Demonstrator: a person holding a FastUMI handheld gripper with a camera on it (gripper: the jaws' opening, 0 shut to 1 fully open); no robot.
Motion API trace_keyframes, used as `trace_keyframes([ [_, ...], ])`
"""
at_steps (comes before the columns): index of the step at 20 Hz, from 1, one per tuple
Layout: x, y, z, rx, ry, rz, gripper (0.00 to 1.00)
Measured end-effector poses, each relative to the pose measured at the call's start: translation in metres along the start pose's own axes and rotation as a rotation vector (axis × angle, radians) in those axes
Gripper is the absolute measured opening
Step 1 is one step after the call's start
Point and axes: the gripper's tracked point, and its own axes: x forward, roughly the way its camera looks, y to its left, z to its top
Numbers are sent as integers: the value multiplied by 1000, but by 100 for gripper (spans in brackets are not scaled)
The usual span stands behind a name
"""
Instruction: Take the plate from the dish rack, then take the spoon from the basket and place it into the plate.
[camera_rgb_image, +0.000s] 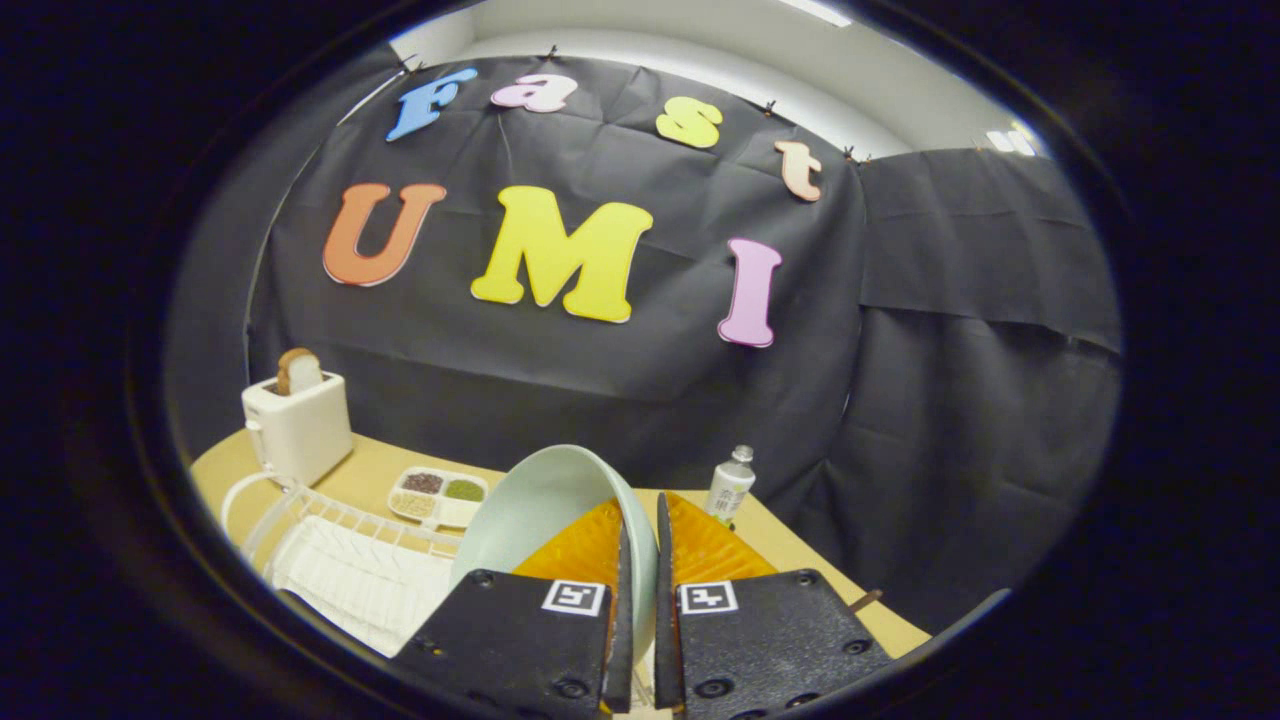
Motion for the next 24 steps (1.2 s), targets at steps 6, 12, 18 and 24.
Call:
trace_keyframes([
  [6, -75, -4, -31, 145, 33, 165, 12],
  [12, -135, -23, -105, 215, 78, 219, 12],
  [18, -147, -19, -190, 303, 230, 268, 12],
  [24, -141, -12, -222, 323, 299, 287, 12],
])
